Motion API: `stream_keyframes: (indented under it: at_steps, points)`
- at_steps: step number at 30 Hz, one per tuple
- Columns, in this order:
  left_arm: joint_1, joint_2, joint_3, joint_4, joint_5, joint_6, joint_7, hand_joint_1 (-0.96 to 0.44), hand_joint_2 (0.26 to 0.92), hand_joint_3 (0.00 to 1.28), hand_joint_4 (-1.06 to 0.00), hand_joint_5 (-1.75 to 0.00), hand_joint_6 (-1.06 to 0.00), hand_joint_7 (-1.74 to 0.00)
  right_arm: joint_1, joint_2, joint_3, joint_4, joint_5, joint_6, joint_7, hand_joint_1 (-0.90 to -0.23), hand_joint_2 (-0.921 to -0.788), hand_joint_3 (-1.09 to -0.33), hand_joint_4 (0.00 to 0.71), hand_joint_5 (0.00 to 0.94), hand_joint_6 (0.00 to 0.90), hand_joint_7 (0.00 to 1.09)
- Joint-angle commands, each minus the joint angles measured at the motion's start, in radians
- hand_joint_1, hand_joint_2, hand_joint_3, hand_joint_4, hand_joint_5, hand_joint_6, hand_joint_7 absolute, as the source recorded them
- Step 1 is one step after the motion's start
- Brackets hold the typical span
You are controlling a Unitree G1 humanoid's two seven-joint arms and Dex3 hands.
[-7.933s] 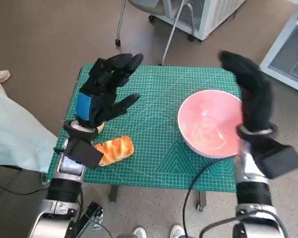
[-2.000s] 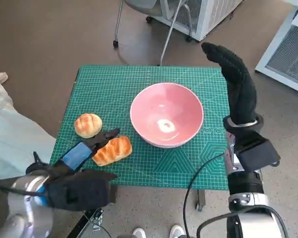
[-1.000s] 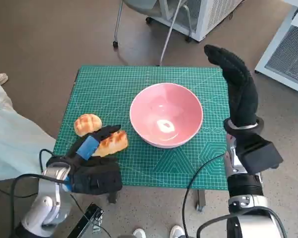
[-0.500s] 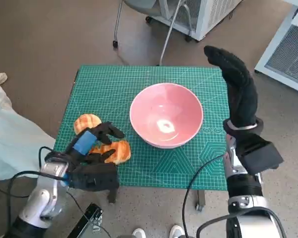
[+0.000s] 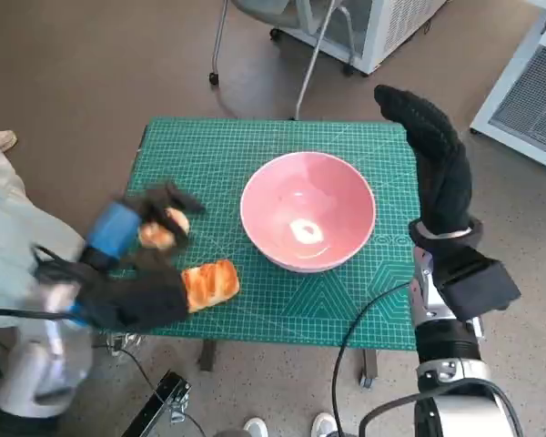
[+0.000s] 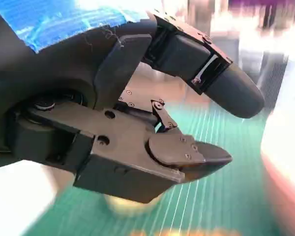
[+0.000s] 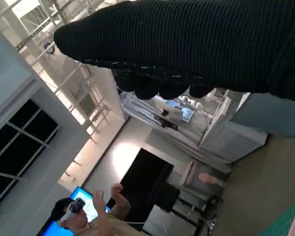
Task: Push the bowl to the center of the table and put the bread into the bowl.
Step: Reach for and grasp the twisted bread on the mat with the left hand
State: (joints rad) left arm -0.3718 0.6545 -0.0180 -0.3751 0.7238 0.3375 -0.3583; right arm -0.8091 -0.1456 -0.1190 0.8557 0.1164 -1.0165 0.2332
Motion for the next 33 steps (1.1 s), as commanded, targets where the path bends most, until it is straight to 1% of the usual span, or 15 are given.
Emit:
stream_keyframes:
  at_steps: [1, 10, 14, 16, 17, 18, 19, 20, 21, 22, 23, 24, 25, 28, 33]
  points:
    - [-0.078, -0.031, 0.031, -0.058, -0.028, 0.0, 0.02, 0.0, 0.868, 0.06, -0.85, -1.05, -0.7, -1.04, 0.016, 0.006, -0.003, 0.014, 0.006, 0.01, 0.007, -0.475, -0.921, -0.631, 0.453, 0.0, 0.141, 0.93]
    - [-0.234, -0.059, -0.004, -0.056, 0.0, -0.018, 0.045, 0.0, 0.861, 0.07, -0.87, -1.02, -0.71, -1.04, 0.022, 0.004, -0.005, 0.012, 0.005, 0.005, 0.008, -0.475, -0.921, -0.632, 0.452, 0.0, 0.141, 0.93]
    - [-0.269, -0.055, -0.02, -0.058, 0.007, -0.019, 0.02, 0.0, 0.849, 0.08, -0.88, -1.02, -0.72, -1.01, 0.028, 0.002, -0.006, 0.003, 0.009, 0.004, 0.009, -0.474, -0.921, -0.632, 0.452, 0.0, 0.14, 0.93]
    - [-0.27, -0.049, -0.025, -0.067, 0.009, -0.006, -0.008, 0.0, 0.845, 0.08, -0.88, -1.01, -0.73, -1.0, 0.031, 0.001, -0.006, -0.004, 0.009, 0.004, 0.01, -0.474, -0.921, -0.632, 0.452, 0.0, 0.14, 0.93]
    - [-0.261, -0.041, -0.027, -0.084, 0.005, 0.016, -0.052, 0.0, 0.845, 0.08, -0.88, -1.01, -0.73, -1.0, 0.034, -0.001, -0.006, -0.008, 0.009, 0.004, 0.009, -0.473, -0.921, -0.633, 0.452, 0.0, 0.14, 0.93]
    - [-0.255, -0.036, -0.029, -0.097, 0.002, 0.033, -0.084, 0.0, 0.864, 0.08, -0.84, -1.06, -0.69, -1.04, 0.036, -0.002, -0.007, -0.011, 0.008, 0.004, 0.009, -0.472, -0.921, -0.633, 0.452, 0.0, 0.139, 0.93]
    - [-0.243, -0.011, -0.039, -0.127, 0.004, 0.076, -0.172, 0.0, 0.871, 0.08, -0.83, -1.08, -0.68, -1.05, 0.038, -0.004, -0.008, -0.013, 0.008, 0.005, 0.008, -0.472, -0.921, -0.633, 0.452, 0.0, 0.139, 0.93]
    - [-0.235, 0.007, -0.044, -0.151, 0.006, 0.108, -0.236, 0.01, 0.857, 0.07, -0.65, -0.9, -0.54, -0.88, 0.04, -0.005, -0.008, -0.016, 0.006, 0.006, 0.007, -0.471, -0.921, -0.633, 0.452, 0.0, 0.139, 0.93]
    - [-0.241, 0.063, -0.07, -0.194, 0.017, 0.175, -0.387, 0.01, 0.849, 0.07, -0.55, -0.75, -0.48, -0.71, 0.043, -0.008, -0.009, -0.02, 0.005, 0.007, 0.005, -0.47, -0.921, -0.634, 0.452, 0.0, 0.138, 0.93]
    - [-0.247, 0.103, -0.087, -0.226, 0.026, 0.223, -0.496, -0.02, 0.835, 0.06, -0.45, -0.62, -0.4, -0.61, 0.046, -0.009, -0.009, -0.025, 0.003, 0.008, 0.003, -0.47, -0.921, -0.634, 0.452, 0.0, 0.138, 0.93]
    - [-0.258, 0.138, -0.103, -0.25, 0.015, 0.262, -0.591, -0.05, 0.817, 0.05, -0.3, -0.42, -0.29, -0.43, 0.049, -0.01, -0.009, -0.031, 0.001, 0.009, 0.001, -0.47, -0.921, -0.634, 0.452, 0.0, 0.138, 0.94]
    - [-0.267, 0.159, -0.113, -0.264, 0.008, 0.287, -0.65, -0.11, 0.793, 0.04, -0.2, -0.28, -0.22, -0.31, 0.052, -0.011, -0.009, -0.036, 0.0, 0.01, 0.0, -0.469, -0.921, -0.634, 0.452, 0.0, 0.138, 0.94]
    - [-0.264, 0.17, -0.115, -0.274, -0.012, 0.293, -0.679, -0.14, 0.778, 0.03, -0.13, -0.18, -0.17, -0.23, 0.055, -0.013, -0.009, -0.041, -0.001, 0.012, -0.002, -0.469, -0.921, -0.635, 0.452, 0.0, 0.137, 0.94]
    - [-0.23, 0.191, -0.114, -0.304, -0.042, 0.282, -0.726, -0.23, 0.739, 0.01, -0.04, -0.06, -0.12, -0.12, 0.06, -0.015, -0.01, -0.052, -0.001, 0.016, -0.004, -0.464, -0.921, -0.635, 0.452, 0.0, 0.136, 0.94]
    - [-0.12, 0.202, -0.109, -0.363, -0.013, 0.246, -0.726, -0.31, 0.715, 0.0, -0.01, -0.01, -0.12, -0.08, 0.065, -0.016, -0.012, -0.056, 0.004, 0.025, -0.002, -0.458, -0.921, -0.634, 0.458, 0.003, 0.137, 0.94]
